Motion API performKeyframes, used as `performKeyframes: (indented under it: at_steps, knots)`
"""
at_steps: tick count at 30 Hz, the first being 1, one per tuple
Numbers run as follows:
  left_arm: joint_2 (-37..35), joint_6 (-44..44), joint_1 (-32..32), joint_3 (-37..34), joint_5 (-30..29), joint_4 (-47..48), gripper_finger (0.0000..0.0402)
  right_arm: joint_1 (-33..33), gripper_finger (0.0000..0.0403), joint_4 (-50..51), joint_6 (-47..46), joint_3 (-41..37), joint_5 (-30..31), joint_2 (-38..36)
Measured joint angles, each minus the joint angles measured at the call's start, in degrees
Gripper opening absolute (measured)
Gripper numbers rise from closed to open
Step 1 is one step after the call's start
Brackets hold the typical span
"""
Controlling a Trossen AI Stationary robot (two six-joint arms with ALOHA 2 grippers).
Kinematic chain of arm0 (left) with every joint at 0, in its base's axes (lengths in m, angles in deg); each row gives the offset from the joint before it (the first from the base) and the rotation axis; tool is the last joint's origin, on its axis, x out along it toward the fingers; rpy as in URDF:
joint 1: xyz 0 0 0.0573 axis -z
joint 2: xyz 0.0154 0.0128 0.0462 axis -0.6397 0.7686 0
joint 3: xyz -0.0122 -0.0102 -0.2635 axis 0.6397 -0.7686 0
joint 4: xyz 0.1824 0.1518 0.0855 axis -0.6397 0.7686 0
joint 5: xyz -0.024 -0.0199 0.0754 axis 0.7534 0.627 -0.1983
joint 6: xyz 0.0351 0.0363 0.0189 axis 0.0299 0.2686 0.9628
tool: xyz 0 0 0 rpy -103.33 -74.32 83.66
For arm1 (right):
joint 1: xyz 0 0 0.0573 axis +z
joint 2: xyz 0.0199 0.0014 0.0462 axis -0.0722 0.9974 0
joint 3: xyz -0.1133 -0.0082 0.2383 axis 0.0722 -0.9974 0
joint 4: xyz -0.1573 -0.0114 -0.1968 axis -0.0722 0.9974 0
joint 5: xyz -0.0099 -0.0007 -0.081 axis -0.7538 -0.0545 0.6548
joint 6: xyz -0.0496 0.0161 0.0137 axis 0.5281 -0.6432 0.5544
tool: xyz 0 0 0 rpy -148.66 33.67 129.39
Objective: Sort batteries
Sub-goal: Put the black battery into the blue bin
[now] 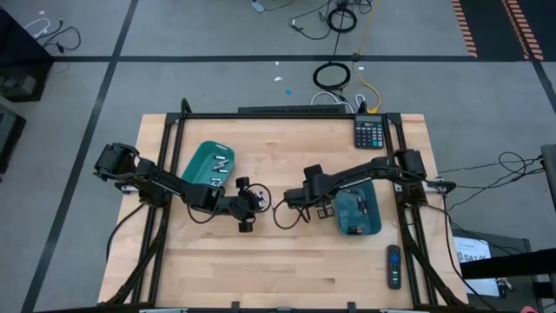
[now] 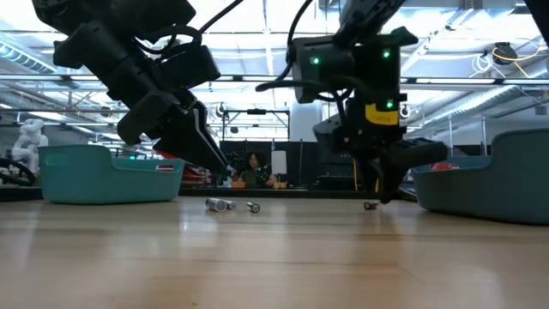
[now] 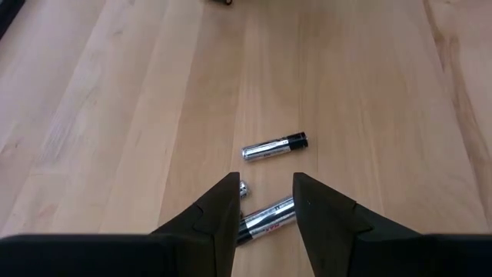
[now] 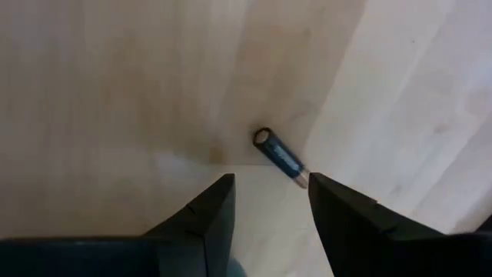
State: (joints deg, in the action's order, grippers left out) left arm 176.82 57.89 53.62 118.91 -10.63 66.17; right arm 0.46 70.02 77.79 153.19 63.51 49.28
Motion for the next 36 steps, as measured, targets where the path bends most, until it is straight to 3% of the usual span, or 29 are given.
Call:
performKeyframes:
  at_steps: [7,11,24,36]
  knots:
    - [0.00,0.02,0.00,0.00,0.00,-0.07,0.0132,-2.82,0.0157,-2.28,2.69,0.00,-0.26,0.22]
    - [0.00,0.02,0.00,0.00,0.00,-0.04,0.0132,-4.71,0.0145,-5.08,4.74,0.00,-4.34,0.22]
    - [0.00,0.06,0.00,0.00,0.00,0.00,0.0132,-7.58,0.0010,-8.14,5.95,0.04,-9.43,0.20]
    - [0.00,0.05,0.00,-0.02,0.00,0.00,0.0132,-6.73,0.0001,-8.07,2.25,-0.04,-10.46,-2.38]
